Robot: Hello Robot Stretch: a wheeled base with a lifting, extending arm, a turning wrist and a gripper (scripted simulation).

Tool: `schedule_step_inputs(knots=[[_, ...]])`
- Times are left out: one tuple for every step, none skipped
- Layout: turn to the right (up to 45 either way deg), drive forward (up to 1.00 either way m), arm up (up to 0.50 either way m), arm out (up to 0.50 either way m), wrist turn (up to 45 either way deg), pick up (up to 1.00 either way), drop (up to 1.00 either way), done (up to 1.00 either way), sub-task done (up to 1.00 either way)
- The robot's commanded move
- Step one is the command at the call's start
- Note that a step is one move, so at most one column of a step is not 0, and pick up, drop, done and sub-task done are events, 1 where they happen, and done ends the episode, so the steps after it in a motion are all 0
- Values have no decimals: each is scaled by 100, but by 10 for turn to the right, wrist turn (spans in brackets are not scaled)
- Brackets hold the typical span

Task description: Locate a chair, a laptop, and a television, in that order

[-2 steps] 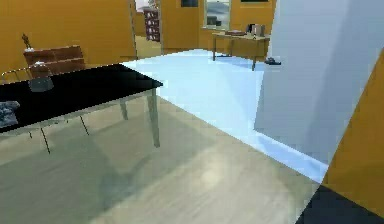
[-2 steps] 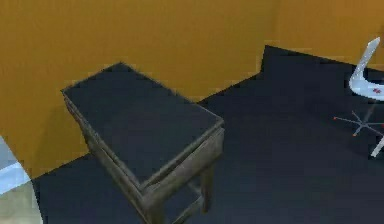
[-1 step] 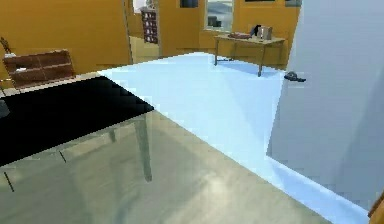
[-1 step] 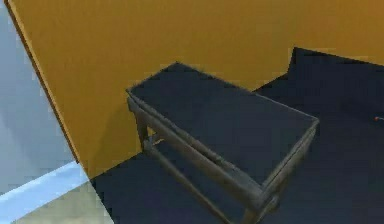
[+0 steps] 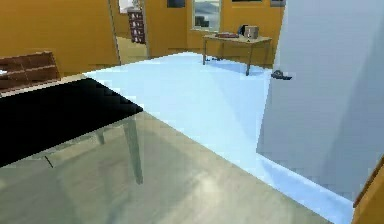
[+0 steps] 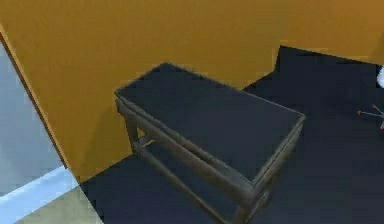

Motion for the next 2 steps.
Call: schedule_step_inputs(knots=[[0,100,0,0,0,0,0,0,0],[60,0,0,0,0,0,0,0,0]])
